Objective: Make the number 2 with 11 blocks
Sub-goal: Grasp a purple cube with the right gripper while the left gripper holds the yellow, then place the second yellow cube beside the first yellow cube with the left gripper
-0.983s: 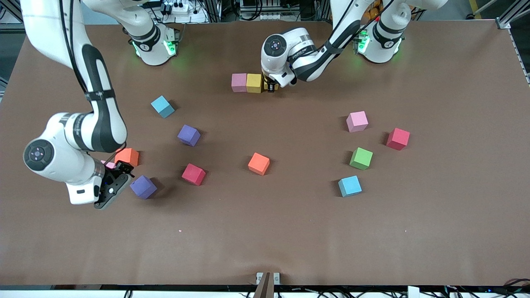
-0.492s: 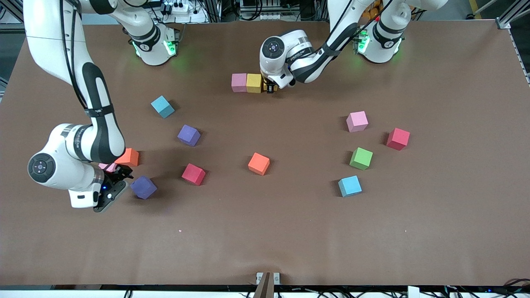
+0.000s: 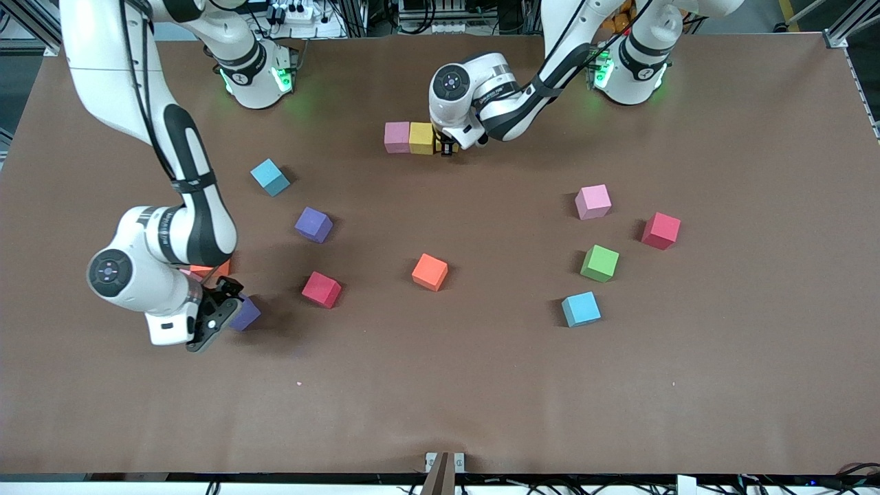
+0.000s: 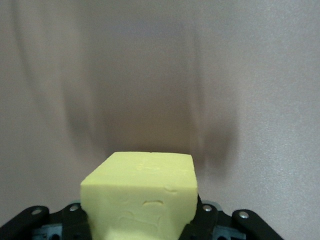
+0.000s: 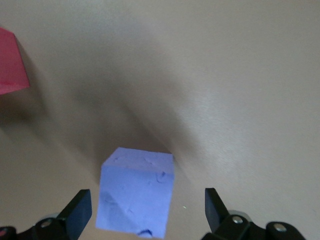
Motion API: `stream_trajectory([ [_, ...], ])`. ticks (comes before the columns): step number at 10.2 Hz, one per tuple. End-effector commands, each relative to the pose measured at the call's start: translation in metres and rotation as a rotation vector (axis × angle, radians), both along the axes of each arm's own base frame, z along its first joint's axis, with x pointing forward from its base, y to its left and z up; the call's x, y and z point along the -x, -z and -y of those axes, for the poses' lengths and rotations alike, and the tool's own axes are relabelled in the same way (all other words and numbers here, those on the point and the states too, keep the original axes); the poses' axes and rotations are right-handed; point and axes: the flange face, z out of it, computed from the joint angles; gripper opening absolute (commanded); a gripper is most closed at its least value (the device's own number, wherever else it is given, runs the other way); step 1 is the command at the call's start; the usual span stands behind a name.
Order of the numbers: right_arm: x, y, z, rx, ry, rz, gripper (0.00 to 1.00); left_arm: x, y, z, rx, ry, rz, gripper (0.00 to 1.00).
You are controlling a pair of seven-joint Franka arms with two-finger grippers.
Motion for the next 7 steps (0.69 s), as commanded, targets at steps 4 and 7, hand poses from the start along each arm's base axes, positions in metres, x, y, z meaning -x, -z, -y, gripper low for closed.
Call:
stream_trajectory([
  [4,0.004,0.026,0.016,-0.046,0.009,-0.021,1.00,-0.010,0.009,0.012,-0.010,-0.007,0.034,0.10],
  [7,0.005,0.042,0.027,-0.094,-0.024,-0.020,0.99,-0.009,0.012,0.012,-0.017,0.002,0.036,0.82],
])
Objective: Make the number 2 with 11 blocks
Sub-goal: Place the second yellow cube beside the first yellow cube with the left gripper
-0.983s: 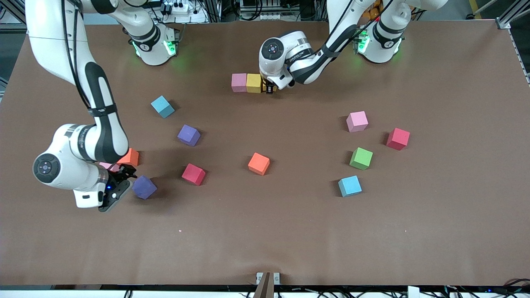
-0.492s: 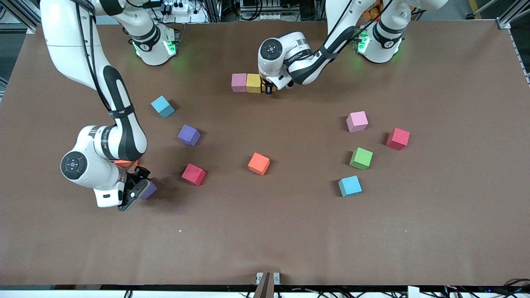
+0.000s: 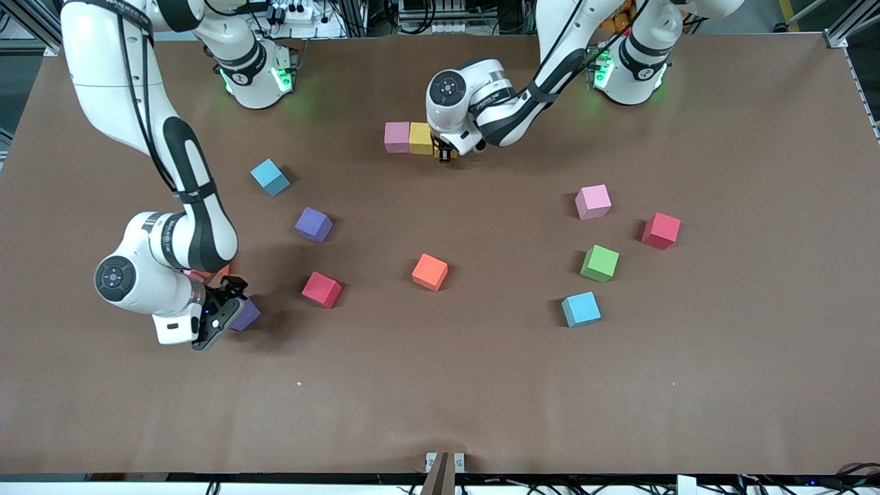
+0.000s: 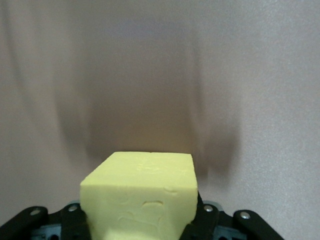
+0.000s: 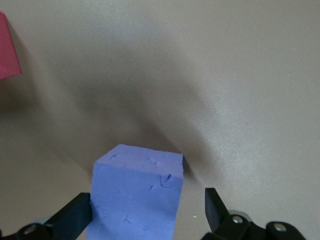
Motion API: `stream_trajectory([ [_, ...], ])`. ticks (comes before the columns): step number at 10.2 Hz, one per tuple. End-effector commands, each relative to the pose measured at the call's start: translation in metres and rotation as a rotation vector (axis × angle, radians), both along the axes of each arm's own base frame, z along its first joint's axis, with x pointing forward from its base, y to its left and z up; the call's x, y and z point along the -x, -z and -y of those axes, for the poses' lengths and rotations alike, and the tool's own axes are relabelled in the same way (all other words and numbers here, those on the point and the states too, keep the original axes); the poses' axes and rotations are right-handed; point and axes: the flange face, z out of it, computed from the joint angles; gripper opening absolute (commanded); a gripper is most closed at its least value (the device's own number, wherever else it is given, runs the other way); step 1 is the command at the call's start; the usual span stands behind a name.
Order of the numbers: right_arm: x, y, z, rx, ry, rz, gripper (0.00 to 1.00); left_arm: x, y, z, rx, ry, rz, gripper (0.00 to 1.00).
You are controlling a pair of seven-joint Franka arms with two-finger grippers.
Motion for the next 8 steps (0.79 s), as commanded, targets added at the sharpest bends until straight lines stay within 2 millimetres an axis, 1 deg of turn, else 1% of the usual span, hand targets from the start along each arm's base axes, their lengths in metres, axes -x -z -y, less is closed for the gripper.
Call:
stream_trajectory([
  [1,0.001,0.013,0.005,-0.030,-0.019,0.008,0.95,0.003,0.003,0.005,-0.012,0.010,0.015,0.88],
  [2,0.001,0.012,0.004,-0.030,-0.021,0.008,0.93,0.004,0.002,0.006,-0.016,0.015,0.017,1.00],
  [3,0.001,0.013,0.004,-0.031,-0.021,0.002,0.87,0.010,0.000,0.006,-0.042,0.030,0.010,1.00],
  [5,0.001,0.012,0.003,-0.032,-0.023,0.002,0.67,0.009,-0.017,0.005,-0.066,0.045,0.022,1.00],
  [6,0.001,0.011,0.001,-0.033,-0.021,0.001,0.61,0.008,-0.027,0.004,-0.074,0.046,0.032,1.00],
  [7,0.002,0.011,0.001,-0.034,-0.012,-0.004,0.57,0.007,-0.035,0.004,-0.079,0.052,0.041,1.00],
  [8,0.002,0.010,0.000,-0.036,-0.011,-0.009,0.57,0.005,-0.048,0.004,-0.080,0.054,0.054,1.00],
])
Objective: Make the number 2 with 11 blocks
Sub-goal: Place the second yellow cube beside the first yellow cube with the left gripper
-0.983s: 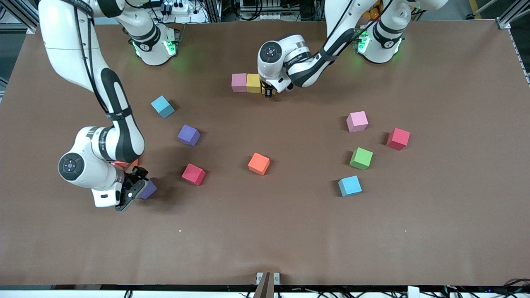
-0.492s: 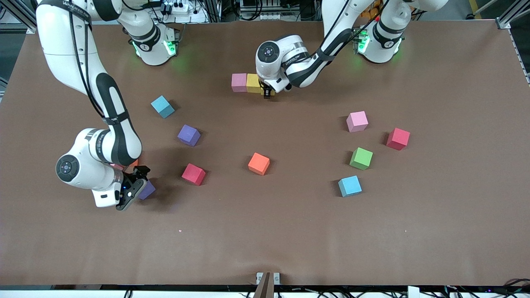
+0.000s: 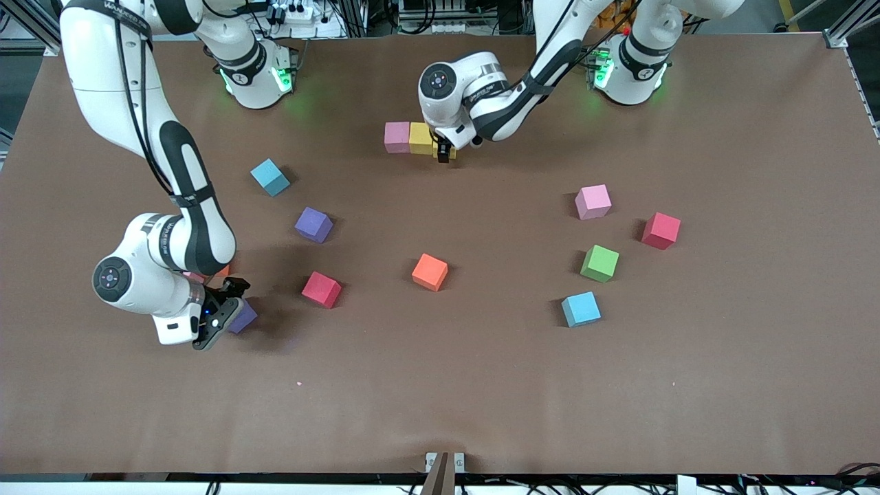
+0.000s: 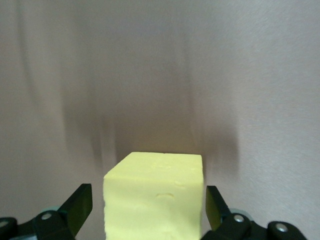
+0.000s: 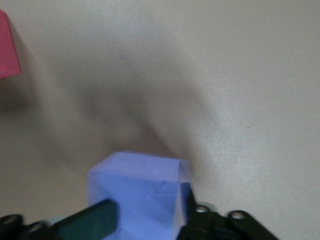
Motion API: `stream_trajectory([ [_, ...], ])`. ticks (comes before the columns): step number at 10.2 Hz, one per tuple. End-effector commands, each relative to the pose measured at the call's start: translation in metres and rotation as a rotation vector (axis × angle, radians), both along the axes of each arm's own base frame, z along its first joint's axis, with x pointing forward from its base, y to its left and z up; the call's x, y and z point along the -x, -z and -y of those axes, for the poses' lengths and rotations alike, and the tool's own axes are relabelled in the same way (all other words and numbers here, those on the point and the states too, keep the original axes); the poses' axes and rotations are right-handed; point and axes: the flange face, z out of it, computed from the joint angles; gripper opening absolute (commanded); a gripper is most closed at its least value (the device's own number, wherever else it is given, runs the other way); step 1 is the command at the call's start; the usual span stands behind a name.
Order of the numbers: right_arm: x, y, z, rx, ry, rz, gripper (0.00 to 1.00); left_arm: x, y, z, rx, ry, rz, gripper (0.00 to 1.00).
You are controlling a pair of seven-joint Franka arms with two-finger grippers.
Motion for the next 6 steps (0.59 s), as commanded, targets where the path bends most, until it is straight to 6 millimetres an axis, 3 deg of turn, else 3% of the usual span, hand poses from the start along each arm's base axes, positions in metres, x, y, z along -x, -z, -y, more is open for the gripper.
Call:
stream_trajectory([
  [1,0.004,0.005,-0.005,-0.031,0.001,-0.032,0.58,-0.001,-0.035,-0.002,-0.024,0.010,0.054,1.00],
  [2,0.004,0.006,-0.001,-0.038,0.015,-0.039,0.81,-0.008,-0.047,-0.002,-0.029,0.006,0.063,1.00],
  [3,0.004,0.005,-0.001,-0.050,0.026,-0.036,0.96,-0.017,-0.055,-0.002,-0.048,0.001,0.057,1.00],
  [4,0.000,0.001,-0.003,-0.052,0.024,-0.029,1.00,-0.028,-0.062,-0.002,-0.057,0.014,0.052,1.00],
  [6,-0.010,-0.021,-0.009,-0.077,0.005,-0.065,1.00,-0.073,-0.072,-0.021,-0.057,0.050,0.046,1.00],
])
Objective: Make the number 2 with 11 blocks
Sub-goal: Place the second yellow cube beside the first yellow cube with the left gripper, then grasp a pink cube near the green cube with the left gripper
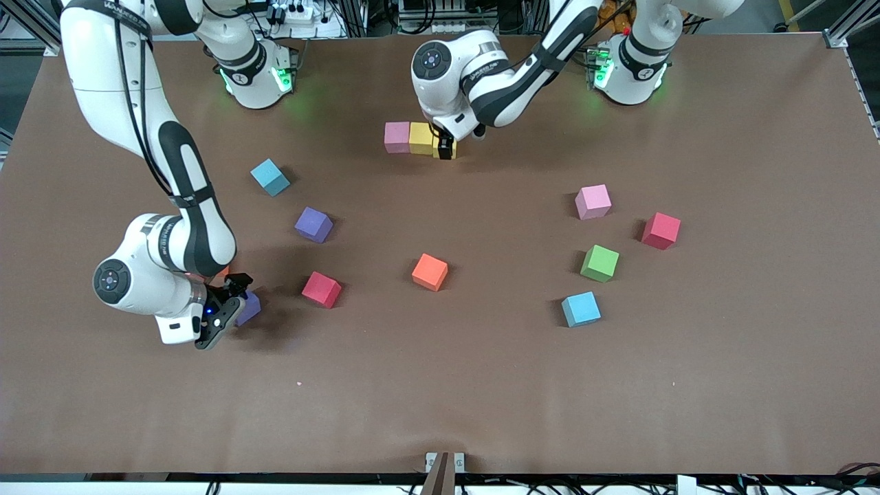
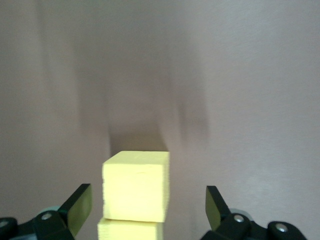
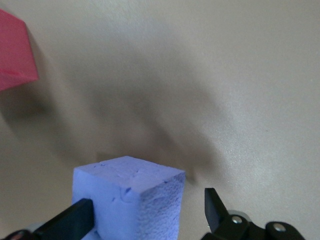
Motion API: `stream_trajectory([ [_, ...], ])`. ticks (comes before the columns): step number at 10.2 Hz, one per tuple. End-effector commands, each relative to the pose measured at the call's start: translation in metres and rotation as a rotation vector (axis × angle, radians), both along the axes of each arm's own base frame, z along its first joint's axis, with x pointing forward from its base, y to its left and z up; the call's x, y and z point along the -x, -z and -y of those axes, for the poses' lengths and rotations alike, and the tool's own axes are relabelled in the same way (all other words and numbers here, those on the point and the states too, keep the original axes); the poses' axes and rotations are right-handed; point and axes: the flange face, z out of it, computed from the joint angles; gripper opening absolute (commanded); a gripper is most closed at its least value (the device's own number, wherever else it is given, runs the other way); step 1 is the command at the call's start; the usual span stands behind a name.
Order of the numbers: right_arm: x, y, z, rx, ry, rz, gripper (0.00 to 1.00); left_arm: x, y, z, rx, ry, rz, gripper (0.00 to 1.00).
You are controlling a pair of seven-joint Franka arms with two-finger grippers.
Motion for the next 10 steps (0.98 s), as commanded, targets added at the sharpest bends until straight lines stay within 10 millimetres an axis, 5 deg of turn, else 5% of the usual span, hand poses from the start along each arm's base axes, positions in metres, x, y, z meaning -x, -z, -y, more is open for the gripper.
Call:
stream_trajectory([
  [1,-0.013,-0.022,-0.003,-0.042,-0.006,-0.022,1.00,-0.062,-0.015,-0.032,-0.010,0.025,0.000,1.00],
  [6,-0.010,-0.016,0.011,-0.043,0.005,-0.032,1.00,-0.196,-0.010,-0.172,-0.046,0.072,0.045,1.00],
  [8,-0.005,-0.005,0.034,-0.045,0.072,-0.046,1.00,-0.221,-0.007,-0.225,-0.037,0.157,0.022,1.00],
  [10,0.002,0.002,0.038,-0.039,0.190,-0.086,1.00,-0.215,-0.004,-0.261,-0.024,0.299,0.003,1.00],
])
